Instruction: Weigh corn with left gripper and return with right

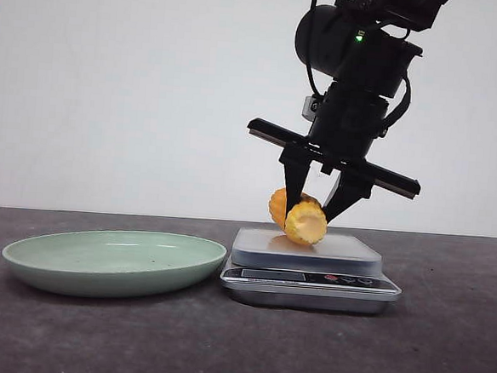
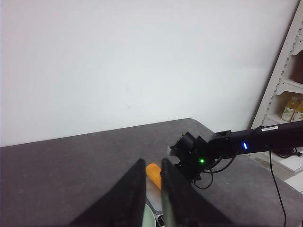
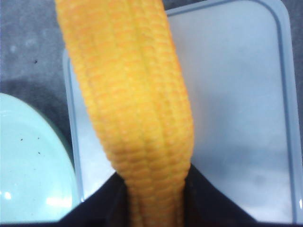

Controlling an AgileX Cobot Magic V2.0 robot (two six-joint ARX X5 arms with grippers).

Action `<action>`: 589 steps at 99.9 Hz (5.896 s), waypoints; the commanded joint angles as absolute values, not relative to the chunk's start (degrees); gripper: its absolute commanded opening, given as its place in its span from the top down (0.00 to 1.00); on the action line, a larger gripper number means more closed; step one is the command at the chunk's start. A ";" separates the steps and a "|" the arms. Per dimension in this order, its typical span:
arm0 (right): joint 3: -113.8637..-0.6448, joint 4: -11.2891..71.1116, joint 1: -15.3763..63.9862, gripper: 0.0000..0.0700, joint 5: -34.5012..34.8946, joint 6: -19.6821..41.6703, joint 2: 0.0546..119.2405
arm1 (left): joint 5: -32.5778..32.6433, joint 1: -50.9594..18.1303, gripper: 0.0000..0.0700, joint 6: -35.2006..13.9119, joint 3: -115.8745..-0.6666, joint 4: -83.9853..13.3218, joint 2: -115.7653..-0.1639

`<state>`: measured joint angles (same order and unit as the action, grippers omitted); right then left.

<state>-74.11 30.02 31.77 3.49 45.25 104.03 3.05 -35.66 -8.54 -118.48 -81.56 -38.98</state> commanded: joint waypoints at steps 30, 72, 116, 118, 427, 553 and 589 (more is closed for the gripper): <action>-83.18 25.36 34.57 1.00 1.19 33.12 95.77 | 3.03 -36.01 0.96 -7.84 -119.77 -84.40 -39.29; -92.77 24.75 47.05 1.00 -0.75 32.08 96.55 | 3.05 -36.03 0.96 -5.37 -119.37 -84.40 -39.29; -92.77 33.01 52.05 1.00 0.36 51.66 114.08 | 3.01 -36.01 0.96 -5.23 -119.31 -84.40 -39.29; -92.77 33.04 52.07 1.00 0.73 52.25 114.63 | 3.01 -36.01 0.96 -5.23 -119.31 -84.40 -39.29; -78.26 57.47 77.76 0.99 -44.95 11.68 53.08 | 2.57 -36.01 0.96 -8.43 -119.57 -84.40 -38.81; -10.85 8.84 5.19 0.99 -15.97 2.15 5.72 | 2.57 -36.01 0.96 -8.40 -120.16 -84.40 -38.81; -0.78 6.24 4.84 0.99 -6.13 2.17 -0.12 | 2.57 -36.01 0.96 -8.40 -120.16 -84.40 -38.81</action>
